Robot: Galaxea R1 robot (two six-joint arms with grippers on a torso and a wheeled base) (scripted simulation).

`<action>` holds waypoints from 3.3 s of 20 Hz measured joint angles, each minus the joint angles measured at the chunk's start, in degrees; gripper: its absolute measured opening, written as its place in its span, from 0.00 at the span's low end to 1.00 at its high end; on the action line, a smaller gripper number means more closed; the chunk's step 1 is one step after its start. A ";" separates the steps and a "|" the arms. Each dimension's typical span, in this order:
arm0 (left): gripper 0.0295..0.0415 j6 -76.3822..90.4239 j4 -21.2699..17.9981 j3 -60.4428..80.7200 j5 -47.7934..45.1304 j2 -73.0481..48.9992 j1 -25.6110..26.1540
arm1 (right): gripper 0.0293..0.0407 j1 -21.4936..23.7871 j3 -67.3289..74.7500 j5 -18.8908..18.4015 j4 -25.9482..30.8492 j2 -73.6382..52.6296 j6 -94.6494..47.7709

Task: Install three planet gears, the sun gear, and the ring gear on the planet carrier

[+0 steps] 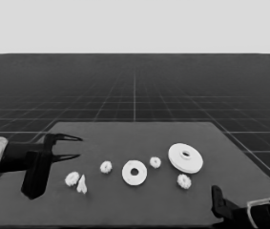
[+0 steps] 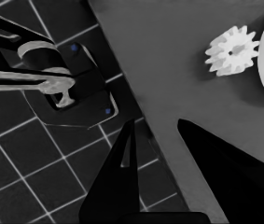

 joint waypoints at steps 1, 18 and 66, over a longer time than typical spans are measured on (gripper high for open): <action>0.00 -0.15 -4.20 4.08 2.82 -0.16 4.05 | 0.00 -3.10 3.03 1.33 4.33 0.78 -0.19; 0.75 -84.17 -0.54 -67.89 42.67 54.50 29.10 | 0.81 -0.32 -0.16 -0.01 0.03 0.00 0.00; 0.64 -85.15 -2.34 -89.11 43.82 76.80 27.01 | 0.81 -0.32 -0.16 -0.01 0.03 0.00 0.00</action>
